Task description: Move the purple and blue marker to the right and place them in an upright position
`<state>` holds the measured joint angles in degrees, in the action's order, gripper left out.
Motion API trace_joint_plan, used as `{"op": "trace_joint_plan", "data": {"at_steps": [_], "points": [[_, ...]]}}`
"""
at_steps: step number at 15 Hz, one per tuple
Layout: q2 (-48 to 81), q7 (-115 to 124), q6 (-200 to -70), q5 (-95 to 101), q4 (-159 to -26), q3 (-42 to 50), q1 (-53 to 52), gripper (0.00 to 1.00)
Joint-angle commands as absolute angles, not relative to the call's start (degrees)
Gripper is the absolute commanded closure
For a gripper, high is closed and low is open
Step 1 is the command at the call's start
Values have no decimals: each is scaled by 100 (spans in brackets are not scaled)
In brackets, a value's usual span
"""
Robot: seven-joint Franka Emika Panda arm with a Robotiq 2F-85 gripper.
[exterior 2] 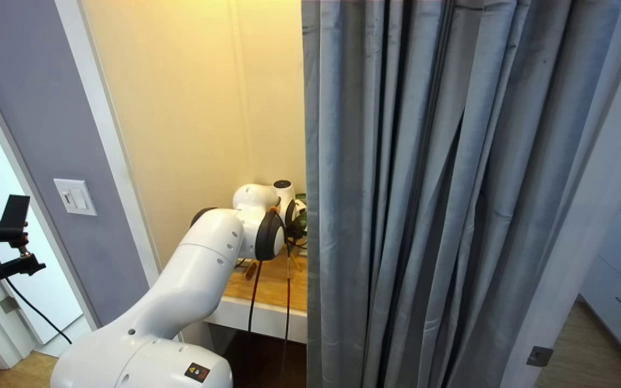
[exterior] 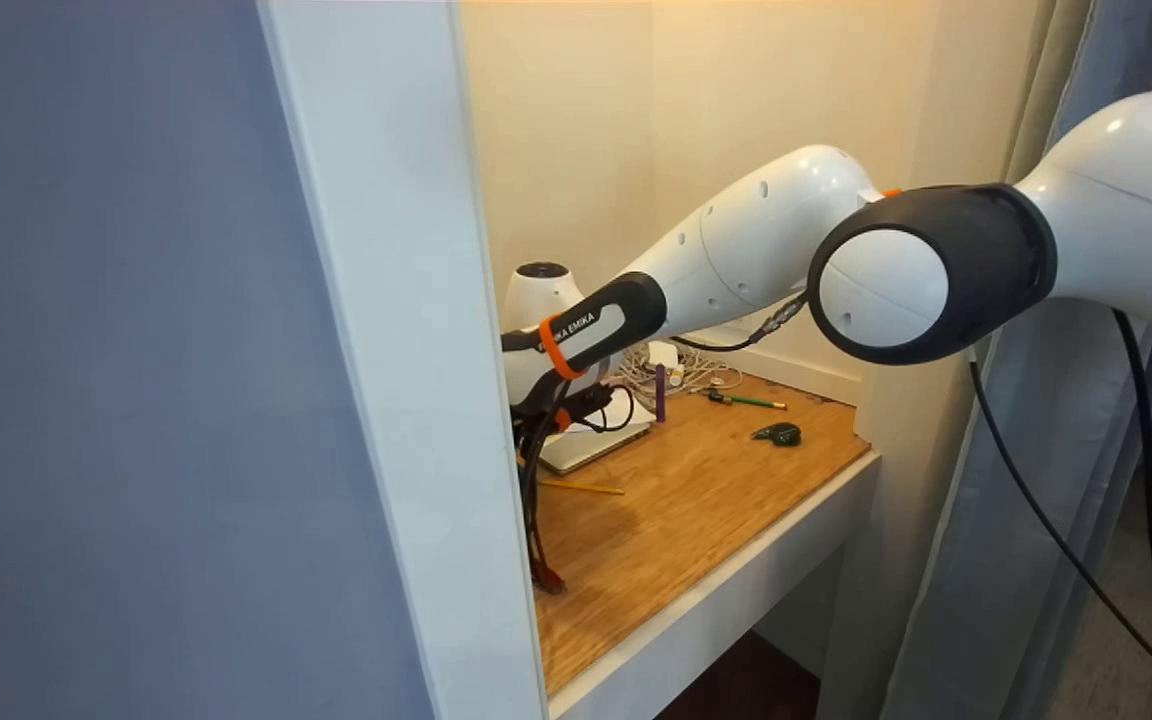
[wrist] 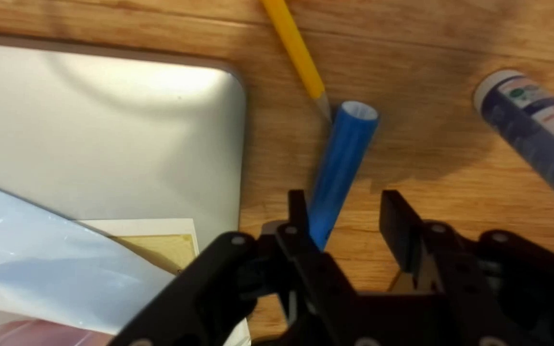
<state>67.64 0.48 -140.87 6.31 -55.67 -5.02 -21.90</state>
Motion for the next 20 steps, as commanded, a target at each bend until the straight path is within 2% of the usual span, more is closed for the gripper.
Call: {"op": "trace_joint_plan", "data": {"at_steps": [1,5,6,7,9,11,12,13,20], "points": [[6997,78,-13967,639,-5186,-481,-2245,49],[7110,75,-13923,632,-5080,-485,-2240,56],[7170,48,-13872,620,-4997,-498,-2242,61],[7199,23,-13836,622,-4973,-503,-2240,75],[7213,-33,-13782,652,-4974,-508,-2236,89],[7069,-126,-13728,665,-5064,-522,-2222,96],[6957,-173,-13668,656,-5167,-535,-2195,91],[6747,-316,-13609,622,-5374,-615,-2131,90],[5465,-925,-14052,527,-7022,-887,-1644,91]]}}
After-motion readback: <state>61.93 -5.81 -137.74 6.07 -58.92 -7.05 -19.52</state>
